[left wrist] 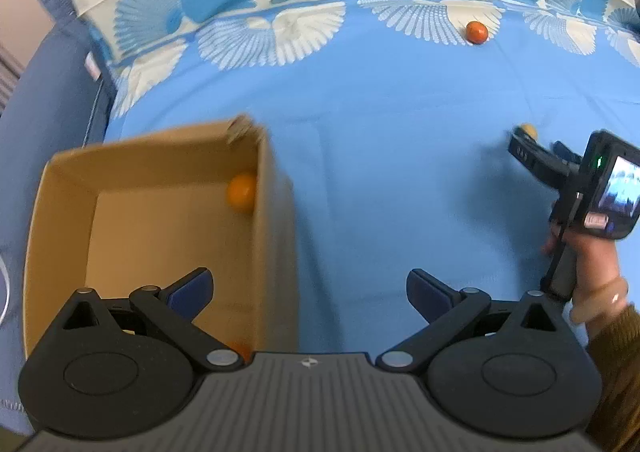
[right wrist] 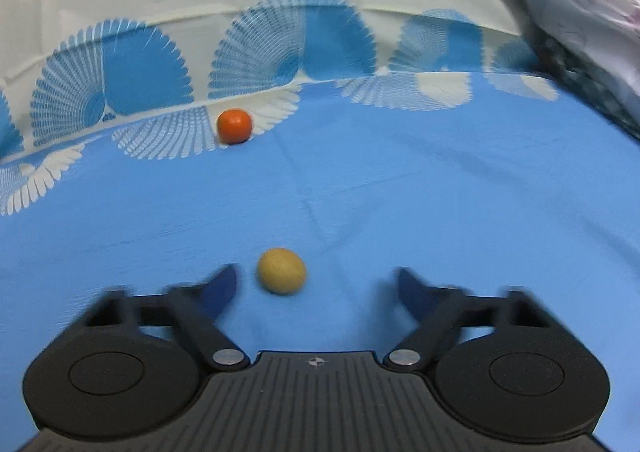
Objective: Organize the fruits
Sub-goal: 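Grasp the small orange on the bed with the left gripper while the right grasps the yellow pear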
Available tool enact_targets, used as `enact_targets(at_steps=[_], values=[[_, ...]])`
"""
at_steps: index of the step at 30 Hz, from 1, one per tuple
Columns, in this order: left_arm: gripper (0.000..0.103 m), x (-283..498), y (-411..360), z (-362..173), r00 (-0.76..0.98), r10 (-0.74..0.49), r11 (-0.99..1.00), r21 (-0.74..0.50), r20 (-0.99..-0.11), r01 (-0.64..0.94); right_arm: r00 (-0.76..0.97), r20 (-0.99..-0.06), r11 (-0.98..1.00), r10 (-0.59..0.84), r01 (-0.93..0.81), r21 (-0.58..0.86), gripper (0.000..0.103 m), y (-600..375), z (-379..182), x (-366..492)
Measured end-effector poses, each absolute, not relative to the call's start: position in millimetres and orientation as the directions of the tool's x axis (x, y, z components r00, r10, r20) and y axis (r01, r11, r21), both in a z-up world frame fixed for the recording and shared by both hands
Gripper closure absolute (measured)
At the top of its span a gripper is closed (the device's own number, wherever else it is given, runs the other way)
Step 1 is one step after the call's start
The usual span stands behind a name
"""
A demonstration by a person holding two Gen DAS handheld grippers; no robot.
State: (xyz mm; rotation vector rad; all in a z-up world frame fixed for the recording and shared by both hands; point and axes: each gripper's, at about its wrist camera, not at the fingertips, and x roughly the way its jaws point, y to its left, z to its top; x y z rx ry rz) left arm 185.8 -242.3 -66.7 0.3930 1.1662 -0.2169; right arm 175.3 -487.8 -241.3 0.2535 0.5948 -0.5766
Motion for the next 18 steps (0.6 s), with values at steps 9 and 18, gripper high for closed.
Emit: enact_targets(at_steps=[9,18], values=[[0.0,261.0,-332.6,-106.4,0.461,-0.067,0.879,0.166,-0.885,0.448,0.547,-0.558,0.652,-0.624,0.758,0.013,0.075,-544.1,-233.5,156.3],[0.0,371.9,-468.0,-158.5,0.426,-0.305,0.85,-0.042,-0.852,0.524,0.365,-0.572,0.401,-0.734,0.913,0.068,0.075,-603.9,-239.6,128.7]])
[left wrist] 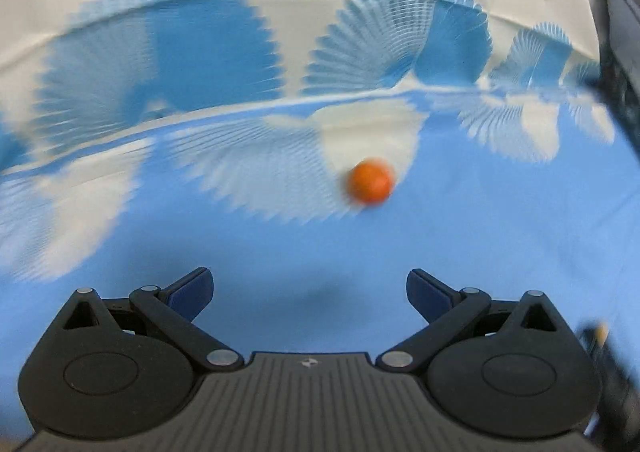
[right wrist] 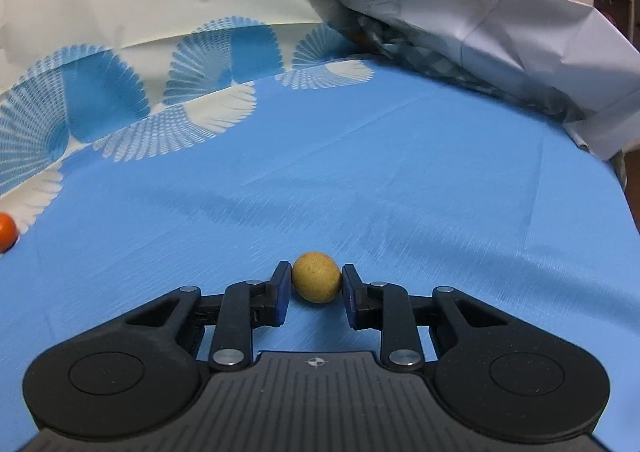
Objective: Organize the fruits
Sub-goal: 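Grasp the small orange on the bed with the left gripper while the right grasps the yellow pear, then carry the held orange and pear back over the cardboard box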
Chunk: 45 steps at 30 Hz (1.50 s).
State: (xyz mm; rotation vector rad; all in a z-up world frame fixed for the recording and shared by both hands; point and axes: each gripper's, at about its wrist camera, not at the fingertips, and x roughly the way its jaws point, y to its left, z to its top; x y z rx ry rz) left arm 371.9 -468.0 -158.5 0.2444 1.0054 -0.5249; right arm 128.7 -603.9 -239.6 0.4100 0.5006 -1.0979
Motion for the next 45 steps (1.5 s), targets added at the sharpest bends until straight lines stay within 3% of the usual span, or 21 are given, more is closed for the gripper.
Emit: enact_targets(at_steps=[4,10,11,13,14,23,28,32,45], values=[[0.0,410.9,-516.6,-181.5,0.403,-0.321,0.864,-0.091,-0.857,0.494,0.37,-0.579,0.411,-0.726,0.909,0.065,0.075,-606.4,-240.0,131.5],[0.001,433.7,-548.3,-204.1,0.442,-0.266,0.856,0.001,-0.857,0.518,0.38,-0.582,0.413,-0.719,0.907,0.083,0.075,-606.1,-239.6,127.6],[0.005,436.9,-549.3,-206.4,0.436,-0.271,0.855,-0.006,-0.858,0.519,0.381,-0.582,0.412,-0.719,0.907,0.085,0.075,-606.0,-239.3,127.6],[0.058,440.7,-547.8,-210.0,0.411,-0.288,0.852,-0.035,-0.865,0.523,0.383,-0.583,0.411,-0.717,0.907,0.09,0.075,-606.6,-238.8,127.1],[0.061,441.5,-546.6,-210.3,0.405,-0.28,0.856,-0.035,-0.87,0.515,0.384,-0.583,0.407,-0.716,0.908,0.097,0.075,-607.1,-238.5,126.4],[0.062,405.8,-506.2,-178.4,0.469,-0.24,0.876,0.018,-0.85,0.482,0.398,-0.563,0.387,-0.724,0.911,0.147,0.075,-608.2,-235.1,121.8],[0.062,348.6,-448.8,-144.2,0.519,-0.172,0.895,0.086,-0.837,0.437,0.43,-0.523,0.413,-0.736,0.897,0.158,0.075,-599.4,-230.2,121.2],[0.062,297.7,-387.8,-112.3,0.507,-0.139,0.924,0.073,-0.851,0.376,0.427,-0.527,0.42,-0.735,0.896,0.141,0.075,-578.1,-220.6,108.9],[0.062,116.5,-222.5,-7.9,0.577,-0.184,0.915,0.075,-0.796,0.396,0.73,-0.408,0.73,-0.548,0.655,0.193,0.075,-415.3,-80.2,-31.2]])
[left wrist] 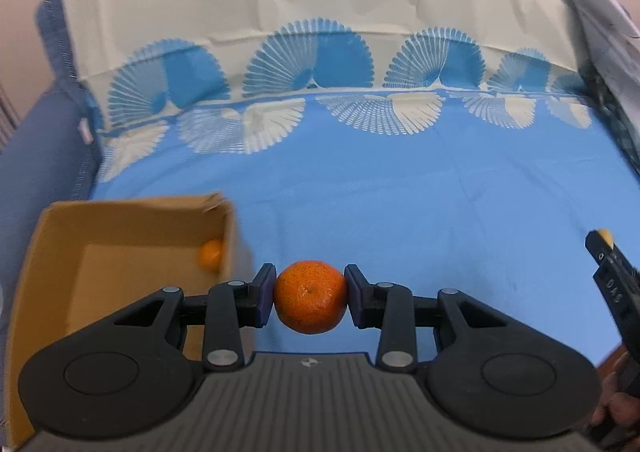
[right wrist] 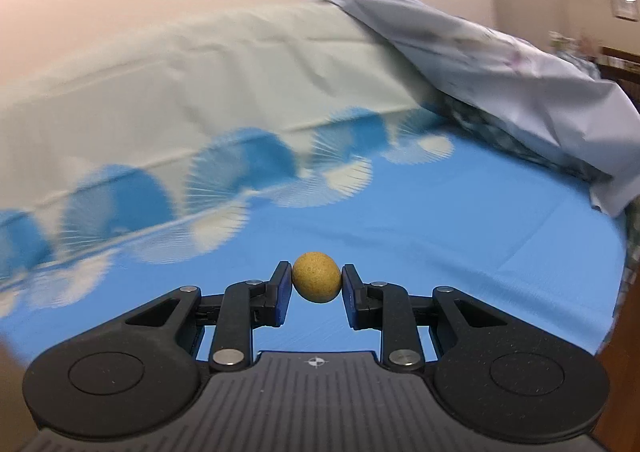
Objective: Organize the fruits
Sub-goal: 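Carry the held orange and pear back over the cardboard box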
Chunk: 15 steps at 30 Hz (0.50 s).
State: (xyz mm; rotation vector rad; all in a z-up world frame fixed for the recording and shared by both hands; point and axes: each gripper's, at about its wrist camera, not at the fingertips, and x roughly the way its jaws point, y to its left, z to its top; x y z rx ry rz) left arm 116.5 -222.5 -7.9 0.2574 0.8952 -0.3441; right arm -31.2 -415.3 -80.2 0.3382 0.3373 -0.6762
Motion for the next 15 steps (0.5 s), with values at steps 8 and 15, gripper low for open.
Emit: enact_targets(at_steps=[8,15], values=[[0.062,30.3,-111.8,24.7,0.613,-0.158,0.946,0.06,-0.774,0.32,0.853,-0.406,0.866,-0.328,0.443,0.232,0.075,-312.1,-28.6,-90.6],[0.062,-22.1,-22.7,27.2,0.649,-0.067,0.972,0.097,-0.758,0.214,0.891,-0.435,0.951,-0.125,0.233,0.203,0.075,-230.2,-15.0,-128.2]])
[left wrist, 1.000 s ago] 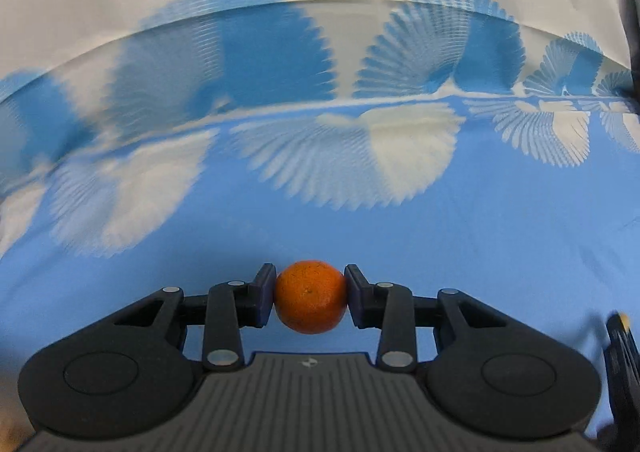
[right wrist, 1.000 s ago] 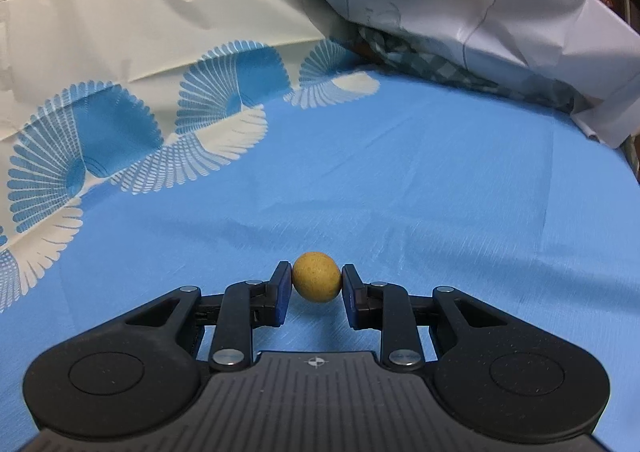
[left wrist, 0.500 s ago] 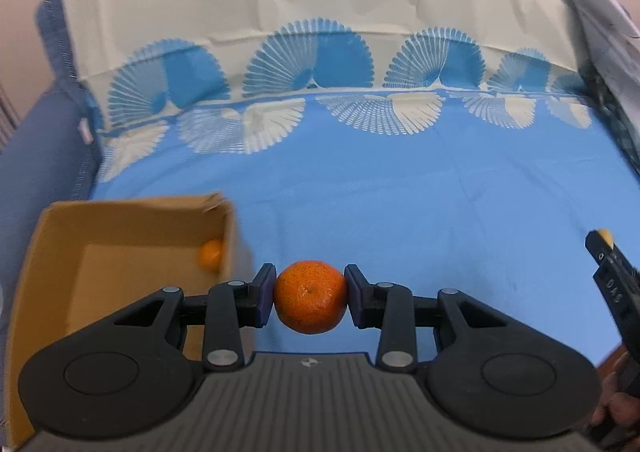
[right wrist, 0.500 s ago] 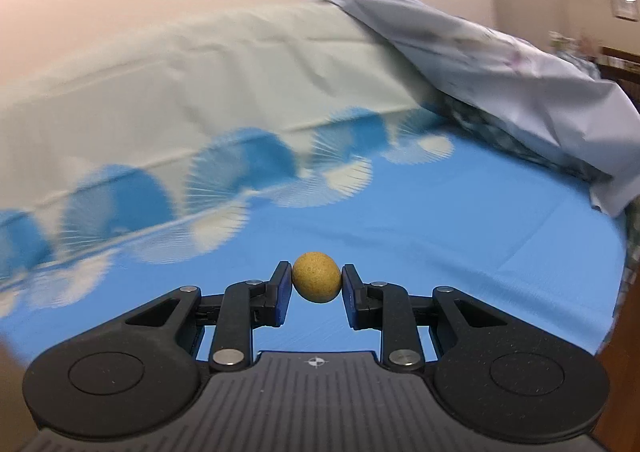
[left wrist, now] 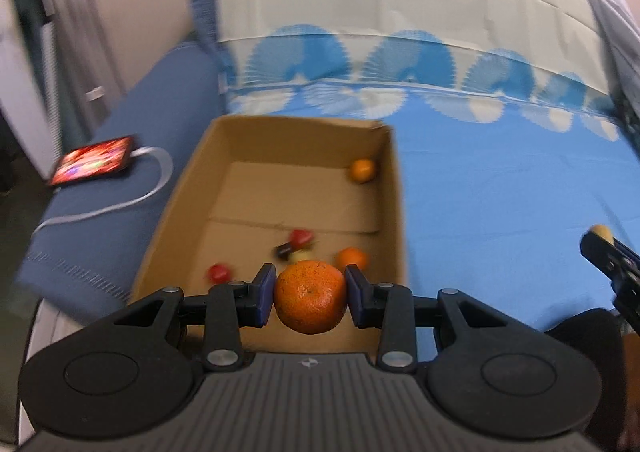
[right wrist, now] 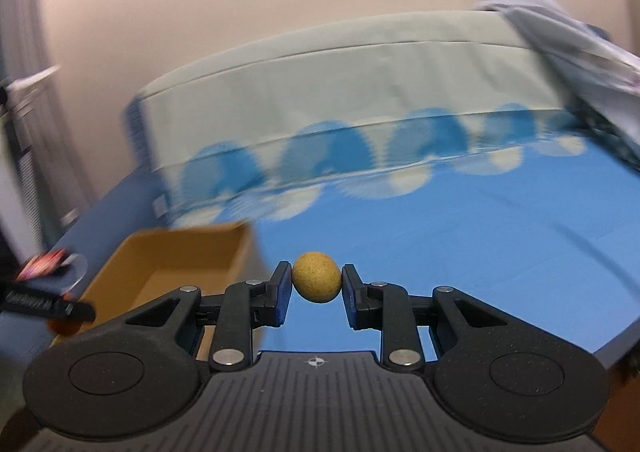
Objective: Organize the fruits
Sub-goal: 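Carry the held orange and pear back over the cardboard box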
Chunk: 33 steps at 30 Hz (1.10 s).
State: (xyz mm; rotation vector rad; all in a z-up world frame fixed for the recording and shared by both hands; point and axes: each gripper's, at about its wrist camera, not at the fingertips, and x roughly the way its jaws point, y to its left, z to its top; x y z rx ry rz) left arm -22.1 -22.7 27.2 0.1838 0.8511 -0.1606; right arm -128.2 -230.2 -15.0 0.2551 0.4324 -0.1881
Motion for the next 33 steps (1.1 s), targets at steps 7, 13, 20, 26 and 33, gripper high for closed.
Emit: enact_targets(at_steps=[7,13,20,26,33], values=[[0.062,-52.1,29.4,29.4,0.66,-0.058,0.988,0.051,-0.749,0.145,0.911,-0.411,0.99,-0.027,0.081,0.113,0.075,-168.9,-0.3,-147.3],[0.062,-62.9,47.8,30.3,0.669,-0.072,0.991,0.024,-0.74,0.133,0.911,-0.413,0.999,-0.001,0.022,0.046,0.075,-141.0,4.3,-149.4],[0.062,-64.4,51.2,29.5,0.665,-0.086,0.991,0.008,-0.742,0.137,0.907,-0.421,1.0,0.001,0.0,0.002,0.075,-126.0,4.3,-147.5],[0.062,-57.2,49.9,26.0,0.652,-0.088,0.99,0.007,-0.753,0.141,0.897,-0.442,1.0,0.006,-0.005,0.003,0.075,-128.0,0.7,-140.6],[0.062,-39.8,49.0,21.4,0.631,-0.095,0.991,-0.011,-0.77,0.136,0.879,-0.477,0.999,0.023,-0.032,-0.01,0.075,-127.0,-8.9,-123.9]])
